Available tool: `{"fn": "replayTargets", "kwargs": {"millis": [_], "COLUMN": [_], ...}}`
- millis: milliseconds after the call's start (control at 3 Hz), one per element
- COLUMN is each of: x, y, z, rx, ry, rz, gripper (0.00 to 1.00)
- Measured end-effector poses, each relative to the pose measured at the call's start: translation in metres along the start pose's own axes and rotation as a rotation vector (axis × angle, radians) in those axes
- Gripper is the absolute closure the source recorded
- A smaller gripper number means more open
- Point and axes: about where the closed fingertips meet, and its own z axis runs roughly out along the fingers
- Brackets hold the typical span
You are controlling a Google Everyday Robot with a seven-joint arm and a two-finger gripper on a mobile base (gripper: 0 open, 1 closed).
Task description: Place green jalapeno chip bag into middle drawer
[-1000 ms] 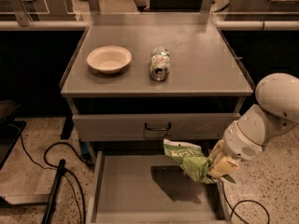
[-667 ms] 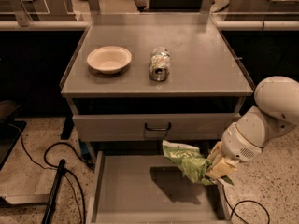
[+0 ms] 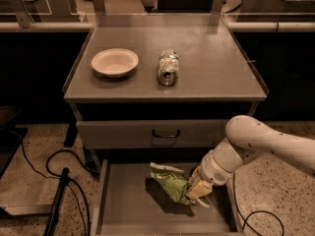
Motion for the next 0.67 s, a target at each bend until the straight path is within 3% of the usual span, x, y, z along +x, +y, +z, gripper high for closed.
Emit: {"fn": "replayTargets", "kwargs": {"millis": [333, 667], "x": [0.000, 0.007], "y": [0.000, -0.008], "z": [0.000, 0.018], "rx": [0.000, 0.008], "ry": [0.000, -0.032], "rz": [0.000, 0.037], "gripper": [1.00, 1.00]}}
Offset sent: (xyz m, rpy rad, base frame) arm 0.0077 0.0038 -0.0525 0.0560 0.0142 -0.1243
